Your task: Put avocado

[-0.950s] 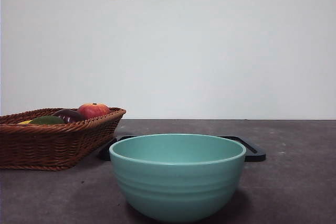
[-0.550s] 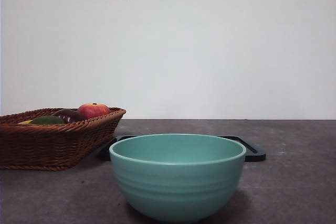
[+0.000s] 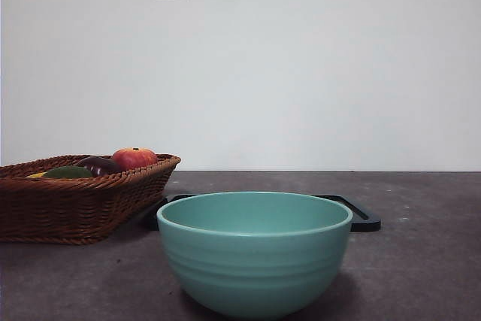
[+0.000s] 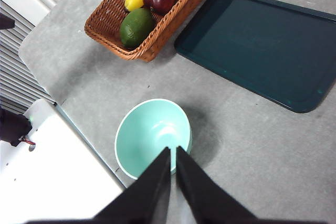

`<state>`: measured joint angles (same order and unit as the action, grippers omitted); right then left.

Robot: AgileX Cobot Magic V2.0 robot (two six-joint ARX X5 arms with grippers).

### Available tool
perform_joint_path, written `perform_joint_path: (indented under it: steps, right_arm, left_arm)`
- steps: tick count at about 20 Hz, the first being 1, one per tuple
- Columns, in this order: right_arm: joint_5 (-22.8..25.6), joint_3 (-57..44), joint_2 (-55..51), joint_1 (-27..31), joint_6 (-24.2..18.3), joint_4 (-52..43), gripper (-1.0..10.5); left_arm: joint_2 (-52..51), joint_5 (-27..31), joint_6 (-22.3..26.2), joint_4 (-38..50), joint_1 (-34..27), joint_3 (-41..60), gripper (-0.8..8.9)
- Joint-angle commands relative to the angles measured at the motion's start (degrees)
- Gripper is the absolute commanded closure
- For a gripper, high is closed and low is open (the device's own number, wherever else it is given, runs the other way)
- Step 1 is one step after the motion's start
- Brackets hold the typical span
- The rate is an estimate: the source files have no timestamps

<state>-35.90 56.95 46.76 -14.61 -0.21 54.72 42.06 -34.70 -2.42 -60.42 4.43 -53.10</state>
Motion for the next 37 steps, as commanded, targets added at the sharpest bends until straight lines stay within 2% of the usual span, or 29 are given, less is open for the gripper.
perform_joint_path:
  steps: [1,2,4,5,6,12,16,18,23,28,37]
  right_arm:
    - [-0.1,1.1,0.4,-0.3,-0.5,-0.3,8.1]
    - [-0.1,1.1,0.4,-0.3,-0.4,-0.3,7.0]
    - [-0.1,1.1,0.4,-0.3,-0.3,-0.3,5.3]
    - [-0.1,1.1,0.4,-0.3,-0.2,-0.3,5.1]
    - [-0.1,1.1,0.4,-0.3,-0.2,-0.3,5.1]
    - [-0.1,1.1,0.4,-0.3,-0.2,-0.3,5.1]
    - [-0.1,1.1,0.4,-0.3,-0.2,-0.3,5.1]
    - [-0.1,1.1,0.4,-0.3,-0.1,-0.3,5.1]
    - [-0.1,1.1,0.4,-0.3,0.2,-0.3,5.1]
    - [-0.1,1.1,0.4,-0.3,0.2,-0.3,5.1]
    - [-0.1,1.1,0.4,-0.3,0.2,-0.2,5.1]
  left_arm:
    - [0.3,-0.3,0.7,0.2,0.1,-1.2,7.46]
    - [0.3,-0.3,0.7,0.2,0.1,-1.2,6.71]
    - [0.3,-0.3,0.7,0.2,0.1,-1.2,4.18]
    - [0.3,-0.3,0.6,0.2,0.1,-1.2,3.39]
    - [0.3,-0.3,0.3,0.2,0.1,-1.2,3.06]
    - [0.7,0.0,-0.3,0.4,0.4,-1.2,3.11]
    - [4.9,4.6,-2.4,3.7,3.1,-1.3,3.11]
    - [9.0,8.4,-3.3,7.3,5.2,-2.2,3.15]
    - [24.8,24.6,-3.1,9.4,11.1,-8.6,3.17]
    - [38.5,31.7,-3.0,9.8,14.3,-13.4,3.19]
    - [51.3,32.8,-3.2,15.6,14.8,-13.5,3.26]
